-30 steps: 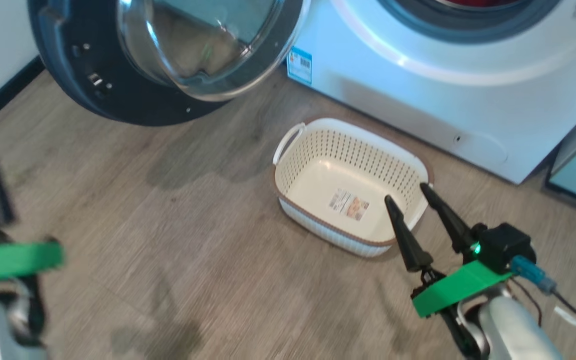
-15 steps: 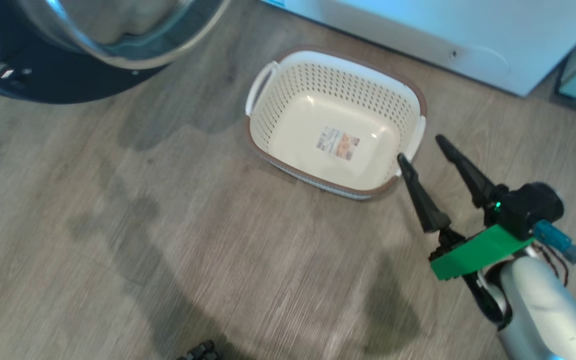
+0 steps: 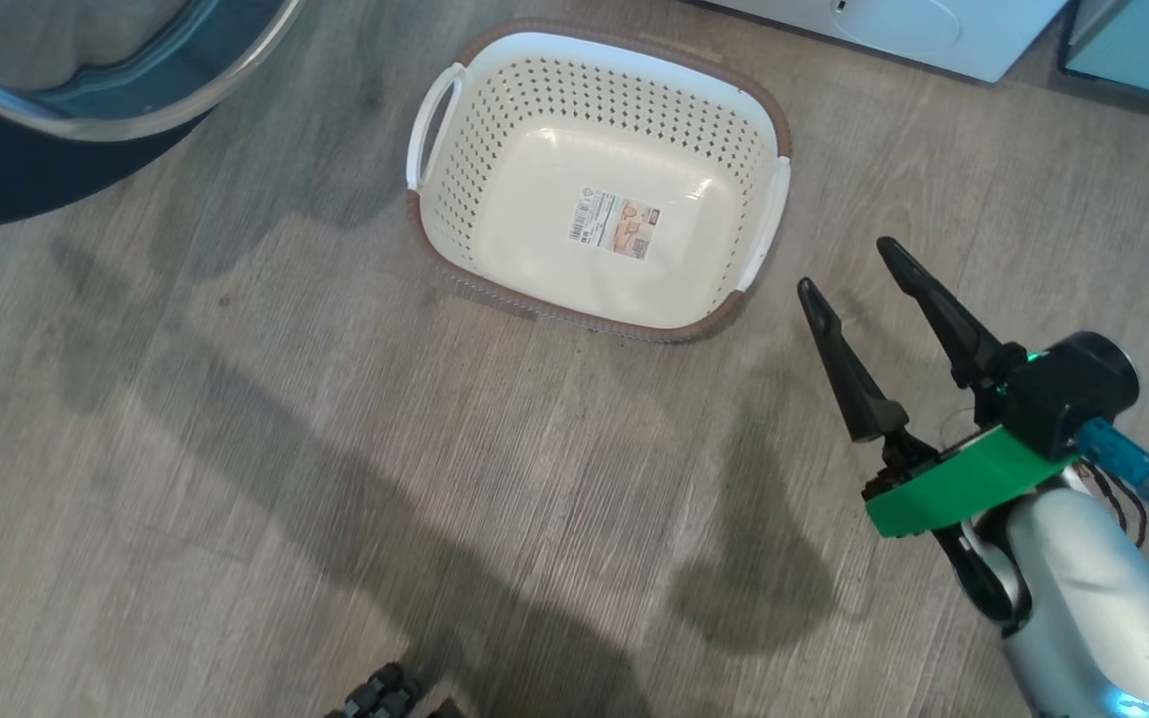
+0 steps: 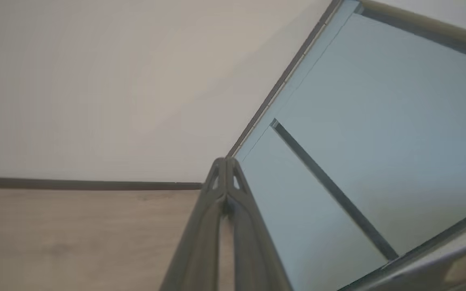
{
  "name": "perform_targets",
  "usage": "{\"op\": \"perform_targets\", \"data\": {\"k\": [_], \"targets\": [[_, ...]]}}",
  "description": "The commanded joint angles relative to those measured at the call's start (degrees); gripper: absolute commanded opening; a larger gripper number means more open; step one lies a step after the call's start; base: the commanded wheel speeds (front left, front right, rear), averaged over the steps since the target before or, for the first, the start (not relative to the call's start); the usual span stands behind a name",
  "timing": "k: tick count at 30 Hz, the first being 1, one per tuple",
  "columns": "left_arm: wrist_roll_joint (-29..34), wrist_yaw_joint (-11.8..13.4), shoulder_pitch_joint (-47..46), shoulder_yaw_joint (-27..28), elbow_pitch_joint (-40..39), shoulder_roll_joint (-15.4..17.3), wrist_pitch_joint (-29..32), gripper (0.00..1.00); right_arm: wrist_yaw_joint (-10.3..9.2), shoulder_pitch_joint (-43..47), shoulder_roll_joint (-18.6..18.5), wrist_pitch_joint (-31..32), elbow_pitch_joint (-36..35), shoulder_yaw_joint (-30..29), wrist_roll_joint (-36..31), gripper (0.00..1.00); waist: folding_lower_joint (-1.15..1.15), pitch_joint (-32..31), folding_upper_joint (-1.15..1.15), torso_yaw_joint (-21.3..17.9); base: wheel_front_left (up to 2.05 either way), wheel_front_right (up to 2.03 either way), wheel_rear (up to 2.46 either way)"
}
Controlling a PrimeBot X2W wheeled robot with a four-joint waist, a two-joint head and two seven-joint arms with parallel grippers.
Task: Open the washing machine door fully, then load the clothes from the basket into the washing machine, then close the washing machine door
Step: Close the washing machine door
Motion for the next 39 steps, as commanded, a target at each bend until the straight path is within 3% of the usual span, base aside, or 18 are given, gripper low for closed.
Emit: {"op": "perform_targets", "data": {"k": [1, 3, 5, 24, 34, 39], "targets": [[-2.4, 0.6, -1.3, 1.8, -0.2, 3.9, 1.4, 0.0, 0.0, -0.6, 0.1, -0.5, -1.8, 1.3, -0.2, 1.0, -0.01, -0.1, 0.0, -0.2, 0.0, 0.0, 0.0], [-7.1, 2.0, -4.3, 6.0, 3.2, 3.8, 3.9, 0.0, 0.0, -0.9, 0.5, -0.5, -1.8, 1.4, -0.2, 1.0, -0.01, -0.2, 0.0, -0.6, 0.0, 0.0, 0.0], [-9.5, 1.9, -6.1, 7.6, 5.5, 4.0, 6.4, 0.0, 0.0, -1.1, 0.8, -0.5, -1.7, 1.5, -0.2, 1.0, -0.01, -0.3, 0.0, -0.8, 0.0, 0.0, 0.0], [-12.8, -1.5, -7.2, 5.8, 13.2, 3.9, 20.5, 0.0, 0.0, -1.6, 2.2, -0.5, -0.5, 1.6, 0.1, 1.0, -0.01, -3.0, 0.0, -2.3, 0.0, 0.0, 0.0], [-15.3, -2.3, -3.5, 5.6, 13.2, 1.2, 25.2, 0.0, 0.0, -0.9, 4.0, -0.5, 1.5, 1.9, 0.8, 1.0, -0.01, -8.0, 0.0, -3.1, 0.0, 0.0, 0.0], [-19.5, -2.4, -1.4, 4.1, 7.4, -2.9, 32.8, 0.0, 0.0, -0.1, 5.0, -0.5, 2.5, 1.8, 1.0, 1.0, -0.01, -10.8, 0.0, -3.4, 0.0, 0.0, 0.0]]}}
